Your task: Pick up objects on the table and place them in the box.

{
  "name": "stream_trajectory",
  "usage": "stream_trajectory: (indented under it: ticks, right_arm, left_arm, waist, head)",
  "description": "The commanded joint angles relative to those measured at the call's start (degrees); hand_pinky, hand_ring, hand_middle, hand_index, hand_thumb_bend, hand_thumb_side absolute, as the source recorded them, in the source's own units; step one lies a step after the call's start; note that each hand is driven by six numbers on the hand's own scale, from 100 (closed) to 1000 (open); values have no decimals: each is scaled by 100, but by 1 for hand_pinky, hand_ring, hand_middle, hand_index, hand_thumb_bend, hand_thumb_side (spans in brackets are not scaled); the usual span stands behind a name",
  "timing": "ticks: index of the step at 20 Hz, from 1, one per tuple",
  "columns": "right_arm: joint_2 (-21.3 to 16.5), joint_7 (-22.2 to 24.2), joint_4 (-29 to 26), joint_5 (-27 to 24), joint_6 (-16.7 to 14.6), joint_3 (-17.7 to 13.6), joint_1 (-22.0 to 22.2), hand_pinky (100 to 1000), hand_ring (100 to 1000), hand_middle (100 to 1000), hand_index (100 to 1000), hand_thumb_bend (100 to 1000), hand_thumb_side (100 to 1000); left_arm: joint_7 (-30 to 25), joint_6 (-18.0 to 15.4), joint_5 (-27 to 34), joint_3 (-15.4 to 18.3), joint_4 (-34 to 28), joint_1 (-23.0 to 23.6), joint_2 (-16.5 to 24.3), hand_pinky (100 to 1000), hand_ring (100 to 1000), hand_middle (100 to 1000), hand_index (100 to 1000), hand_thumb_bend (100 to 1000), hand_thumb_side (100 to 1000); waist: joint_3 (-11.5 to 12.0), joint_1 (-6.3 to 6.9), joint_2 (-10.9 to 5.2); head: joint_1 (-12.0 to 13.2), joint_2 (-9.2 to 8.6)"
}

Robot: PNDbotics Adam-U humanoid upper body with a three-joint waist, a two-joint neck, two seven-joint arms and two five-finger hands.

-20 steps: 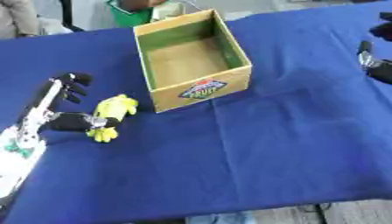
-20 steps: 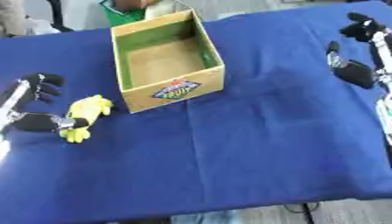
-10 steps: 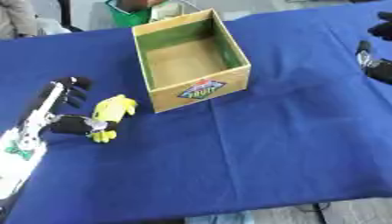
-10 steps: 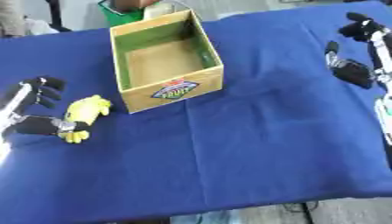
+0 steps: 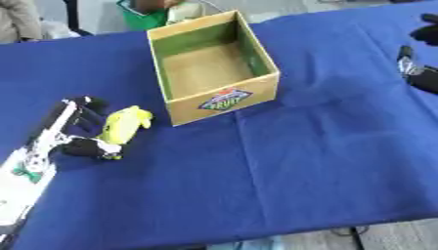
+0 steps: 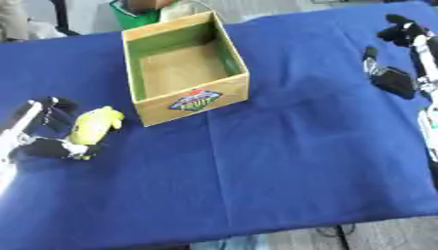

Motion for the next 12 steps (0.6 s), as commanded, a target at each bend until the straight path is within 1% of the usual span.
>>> stream_trajectory:
  ticks: [1,4,9,10,12]
  right_arm:
    - [-109,21,-120,-26,-14,-45,-86,854,795,707,938,100,229]
    - [-106,15,-121,-25,-14,-49,-89,854,795,707,938,100,229]
    - [-96,18,-123,-18,-15,-49,-94,854,795,706,936,100,229]
    - [-95,17,-122,-18,-16,-50,-94,854,795,706,936,100,229]
    - [-96,16,-122,-18,-16,-52,-92,854,795,706,935,100,229]
  left_arm:
    - [64,-14,-83,37,63,-76,49,487,499,515,663,706,100]
    - [85,-22,-69,49,111,-77,33,455,462,477,622,612,100]
    - [96,-12,-4,80,147,-87,10,411,407,419,558,498,100]
    - [117,-6,15,91,145,-88,8,401,396,408,546,455,100]
    - [205,20,74,123,130,-92,3,389,380,389,529,295,100]
  waist:
    - [-4,-35,-73]
    - [-1,-40,-72]
    - [11,-49,-70]
    - [11,-51,-70]
    - [9,-54,-69]
  head:
    - [-11,-61]
    - [-8,-59]
    - [-9,-67]
    - [-10,-67]
    - [-14,-71]
